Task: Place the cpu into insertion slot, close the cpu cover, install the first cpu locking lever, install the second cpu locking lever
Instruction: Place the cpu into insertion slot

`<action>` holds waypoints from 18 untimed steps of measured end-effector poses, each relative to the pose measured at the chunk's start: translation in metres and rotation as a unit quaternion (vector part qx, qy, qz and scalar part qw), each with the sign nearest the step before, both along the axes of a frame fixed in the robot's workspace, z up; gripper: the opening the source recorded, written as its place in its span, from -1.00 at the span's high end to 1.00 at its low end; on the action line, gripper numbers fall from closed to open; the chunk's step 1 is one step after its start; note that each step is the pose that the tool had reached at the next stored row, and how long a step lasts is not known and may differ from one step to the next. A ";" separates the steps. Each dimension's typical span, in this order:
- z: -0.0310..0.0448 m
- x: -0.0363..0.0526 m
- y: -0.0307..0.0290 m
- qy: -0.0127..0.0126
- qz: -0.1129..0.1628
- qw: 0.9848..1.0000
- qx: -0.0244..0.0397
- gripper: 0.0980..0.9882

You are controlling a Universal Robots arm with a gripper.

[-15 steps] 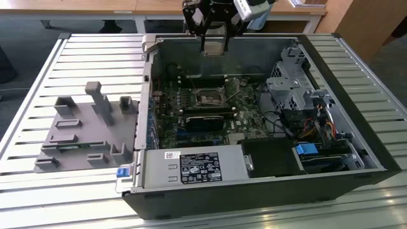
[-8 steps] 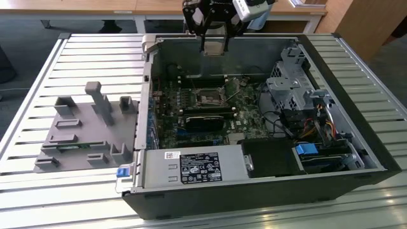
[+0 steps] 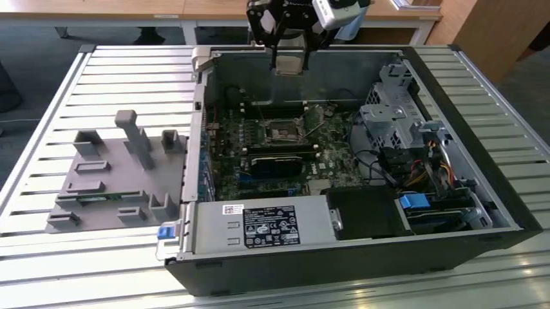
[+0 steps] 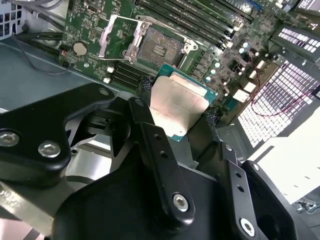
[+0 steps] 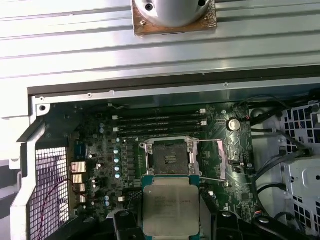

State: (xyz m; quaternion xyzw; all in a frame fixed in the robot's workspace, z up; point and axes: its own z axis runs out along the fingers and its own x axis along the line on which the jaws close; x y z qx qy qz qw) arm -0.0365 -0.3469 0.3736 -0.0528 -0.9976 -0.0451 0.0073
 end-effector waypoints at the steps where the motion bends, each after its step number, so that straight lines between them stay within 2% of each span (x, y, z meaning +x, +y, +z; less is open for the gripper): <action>1: 0.0000 0.0000 0.0000 0.000 -0.003 1.000 0.000 0.00; 18: 0.0000 -0.0001 0.0000 0.000 -0.038 0.999 0.000 0.00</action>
